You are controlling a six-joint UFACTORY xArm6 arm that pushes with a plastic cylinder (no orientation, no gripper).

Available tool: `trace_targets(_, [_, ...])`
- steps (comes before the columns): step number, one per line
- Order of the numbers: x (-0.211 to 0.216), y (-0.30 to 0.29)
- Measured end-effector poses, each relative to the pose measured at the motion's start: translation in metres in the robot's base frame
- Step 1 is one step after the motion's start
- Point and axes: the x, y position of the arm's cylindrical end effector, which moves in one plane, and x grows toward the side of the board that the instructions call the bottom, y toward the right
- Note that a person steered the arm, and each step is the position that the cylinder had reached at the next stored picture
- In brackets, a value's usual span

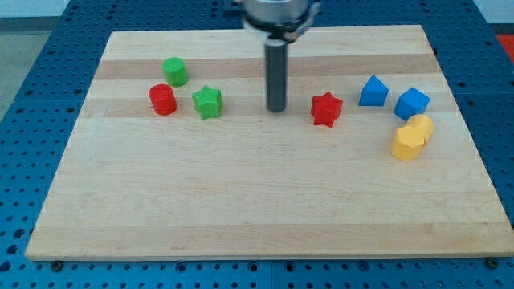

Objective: Slightly push the green star closer to the red circle

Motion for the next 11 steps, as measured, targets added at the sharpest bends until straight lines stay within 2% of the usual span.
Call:
trace_targets(1, [0.019,0.049])
trace_targets(2, [0.041,0.057])
trace_targets(3, [0.043,-0.008])
trace_targets(4, [0.058,-0.039])
trace_targets(8, [0.067,-0.033])
trace_targets(10, [-0.001,-0.048])
trace_targets(11, [-0.001,-0.055])
